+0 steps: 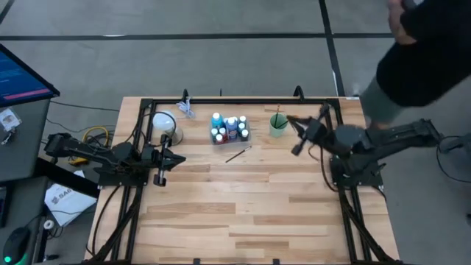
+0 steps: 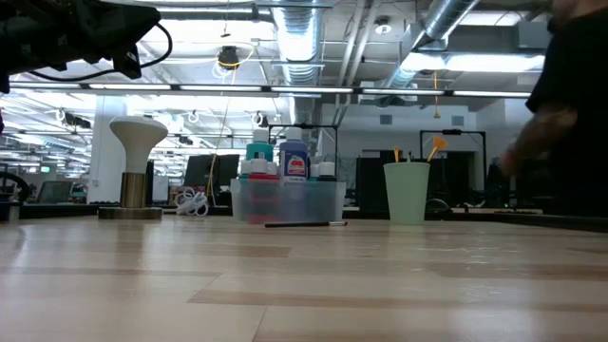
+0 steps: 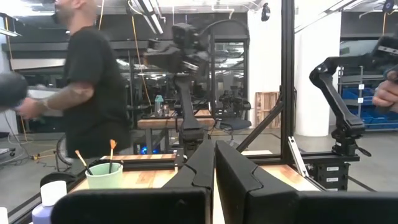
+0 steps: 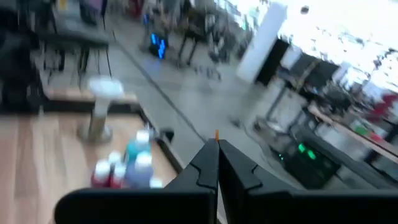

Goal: Pick & Place Paint Supplies
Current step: Put the gold paint brush into the cup

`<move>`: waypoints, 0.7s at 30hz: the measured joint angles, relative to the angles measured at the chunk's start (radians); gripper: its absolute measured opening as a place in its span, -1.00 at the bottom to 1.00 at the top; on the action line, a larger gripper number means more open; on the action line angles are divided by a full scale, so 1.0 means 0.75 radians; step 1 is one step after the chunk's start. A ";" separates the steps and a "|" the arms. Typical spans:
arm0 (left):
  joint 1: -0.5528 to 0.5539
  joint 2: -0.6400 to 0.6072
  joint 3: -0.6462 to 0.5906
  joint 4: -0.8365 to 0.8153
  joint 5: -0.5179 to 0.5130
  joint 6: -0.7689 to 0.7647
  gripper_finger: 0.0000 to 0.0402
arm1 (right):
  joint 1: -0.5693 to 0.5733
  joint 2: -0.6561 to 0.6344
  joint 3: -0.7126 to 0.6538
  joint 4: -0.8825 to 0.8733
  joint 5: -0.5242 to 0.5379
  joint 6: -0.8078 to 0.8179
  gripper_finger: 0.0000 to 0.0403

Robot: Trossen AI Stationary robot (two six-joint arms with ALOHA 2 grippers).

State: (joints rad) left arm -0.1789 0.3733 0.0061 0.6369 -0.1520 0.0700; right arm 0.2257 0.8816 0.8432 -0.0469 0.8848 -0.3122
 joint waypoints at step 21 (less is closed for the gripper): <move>0.000 0.000 0.000 0.000 0.000 0.000 -0.99 | -0.813 0.317 -0.469 0.916 -0.840 0.099 -1.00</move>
State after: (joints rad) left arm -0.1788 0.3733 0.0062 0.6369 -0.1521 0.0700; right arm -0.3843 1.1197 0.4912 0.6403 0.2546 -0.2380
